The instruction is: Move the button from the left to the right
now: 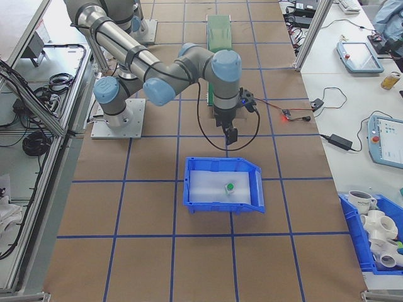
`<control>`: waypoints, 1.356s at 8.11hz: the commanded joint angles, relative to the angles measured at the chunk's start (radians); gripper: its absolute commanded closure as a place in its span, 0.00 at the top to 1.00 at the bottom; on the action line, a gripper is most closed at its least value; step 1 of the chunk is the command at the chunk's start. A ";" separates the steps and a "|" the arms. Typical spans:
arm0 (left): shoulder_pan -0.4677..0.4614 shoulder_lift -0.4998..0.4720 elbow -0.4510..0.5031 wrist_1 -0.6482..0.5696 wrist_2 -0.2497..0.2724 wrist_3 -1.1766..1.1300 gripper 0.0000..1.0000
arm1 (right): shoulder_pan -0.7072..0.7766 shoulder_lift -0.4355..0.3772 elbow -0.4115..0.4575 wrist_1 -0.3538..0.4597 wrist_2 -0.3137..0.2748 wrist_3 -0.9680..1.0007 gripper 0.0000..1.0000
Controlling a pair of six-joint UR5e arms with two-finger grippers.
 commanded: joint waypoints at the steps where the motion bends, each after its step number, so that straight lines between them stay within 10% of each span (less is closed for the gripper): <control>1: -0.004 -0.005 0.051 0.043 -0.088 -0.002 1.00 | 0.185 -0.135 -0.006 0.159 -0.004 0.278 1.00; 6: -0.009 0.000 0.051 0.045 -0.080 -0.002 1.00 | 0.697 -0.168 -0.017 0.211 -0.075 1.029 1.00; 11: -0.009 0.003 0.053 0.044 -0.074 -0.002 1.00 | 0.823 -0.151 -0.015 0.202 -0.073 1.173 1.00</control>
